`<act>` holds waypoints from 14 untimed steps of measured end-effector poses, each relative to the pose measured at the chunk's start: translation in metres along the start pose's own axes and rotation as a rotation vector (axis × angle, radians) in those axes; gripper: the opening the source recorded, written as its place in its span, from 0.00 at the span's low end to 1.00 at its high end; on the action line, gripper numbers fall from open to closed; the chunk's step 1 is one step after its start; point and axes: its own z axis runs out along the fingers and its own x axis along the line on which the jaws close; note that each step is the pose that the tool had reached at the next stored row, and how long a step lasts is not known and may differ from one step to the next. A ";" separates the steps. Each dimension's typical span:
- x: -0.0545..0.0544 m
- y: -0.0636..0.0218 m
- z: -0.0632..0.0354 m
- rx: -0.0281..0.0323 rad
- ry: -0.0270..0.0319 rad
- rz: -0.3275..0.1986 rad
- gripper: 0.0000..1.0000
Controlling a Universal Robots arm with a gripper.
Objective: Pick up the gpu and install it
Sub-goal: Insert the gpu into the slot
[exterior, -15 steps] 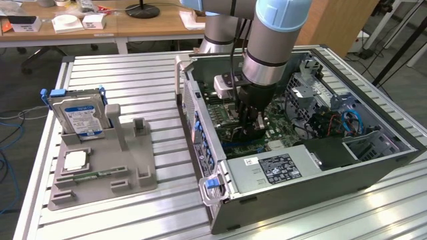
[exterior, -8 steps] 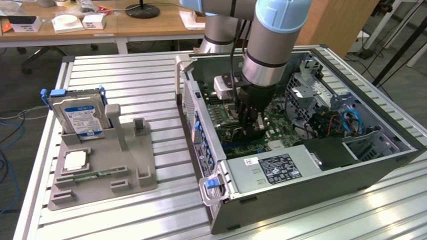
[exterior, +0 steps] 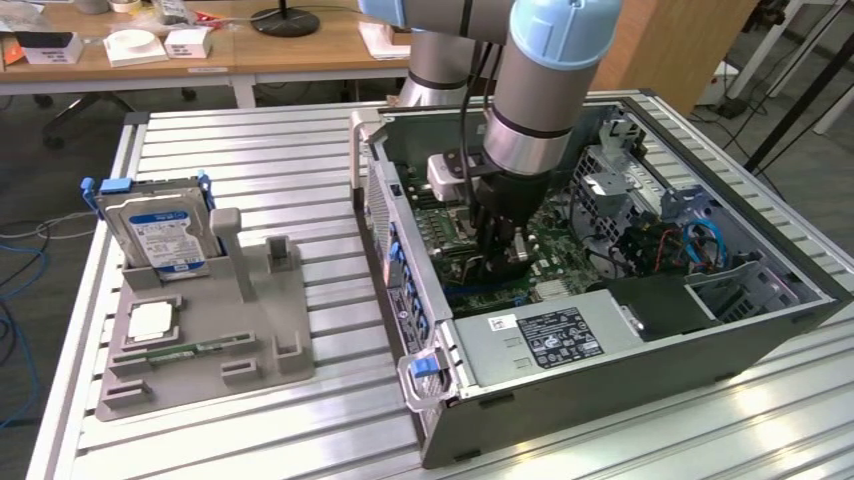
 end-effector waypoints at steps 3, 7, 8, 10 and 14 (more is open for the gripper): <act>0.000 0.0000 0.0005 -0.0003 0.0008 0.000 0.26; 0.000 0.0000 0.0005 -0.0003 0.0011 0.000 0.26; 0.000 0.0000 0.0005 -0.0004 0.0010 0.000 0.26; 0.000 0.0001 0.0007 -0.0005 0.0003 0.000 0.26; 0.000 0.0001 0.0007 -0.0003 0.0009 0.000 0.39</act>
